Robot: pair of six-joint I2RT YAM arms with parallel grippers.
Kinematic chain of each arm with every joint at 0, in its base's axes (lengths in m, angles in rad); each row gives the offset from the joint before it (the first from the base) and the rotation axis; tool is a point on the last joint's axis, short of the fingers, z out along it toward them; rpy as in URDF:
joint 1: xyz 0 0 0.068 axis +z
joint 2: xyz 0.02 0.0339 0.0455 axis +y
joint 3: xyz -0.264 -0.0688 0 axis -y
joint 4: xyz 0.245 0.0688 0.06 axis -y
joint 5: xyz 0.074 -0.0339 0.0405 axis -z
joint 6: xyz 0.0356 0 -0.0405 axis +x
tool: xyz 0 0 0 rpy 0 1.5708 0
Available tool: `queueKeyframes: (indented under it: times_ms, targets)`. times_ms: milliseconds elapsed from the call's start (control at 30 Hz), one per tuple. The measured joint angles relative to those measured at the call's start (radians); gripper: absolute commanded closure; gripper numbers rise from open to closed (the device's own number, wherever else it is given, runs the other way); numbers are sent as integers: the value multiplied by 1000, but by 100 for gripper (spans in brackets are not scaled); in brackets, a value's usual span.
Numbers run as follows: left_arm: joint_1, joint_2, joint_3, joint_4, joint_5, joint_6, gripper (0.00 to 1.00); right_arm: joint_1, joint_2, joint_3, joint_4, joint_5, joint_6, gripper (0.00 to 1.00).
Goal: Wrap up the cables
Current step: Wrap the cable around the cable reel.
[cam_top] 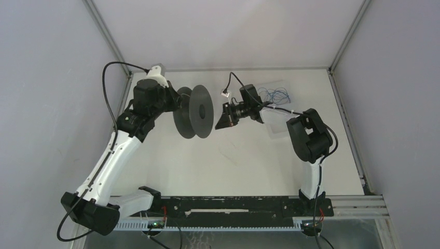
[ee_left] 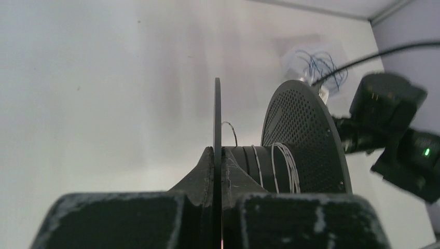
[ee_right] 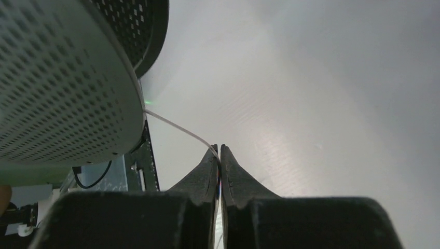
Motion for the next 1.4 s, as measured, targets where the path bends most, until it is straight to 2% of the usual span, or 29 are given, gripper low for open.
queueKeyframes:
  times_ms: [200,400,500,667,767,867,1100,1400]
  targets:
    - [76,2,52,-6,-52,-77,100,70,0,-64,101,10,82,89]
    - [122,2,103,-10,-128,-111,100,108,0,-115,120,5,99,89]
    - [126,6,119,-11,-173,-112,100,135,-11,-117,106,5,82,91]
    - [128,26,126,-10,-248,-110,100,215,-76,-117,40,5,13,100]
    - [128,38,126,-10,-284,-100,100,270,-130,-100,-40,5,-49,100]
    - [128,43,126,-9,-311,-89,100,317,-158,-22,-142,3,-111,100]
    - [99,42,107,43,-384,-29,100,397,-156,380,-441,30,-239,100]
    - [-31,-20,-1,182,-396,105,100,328,-123,763,-671,176,-294,98]
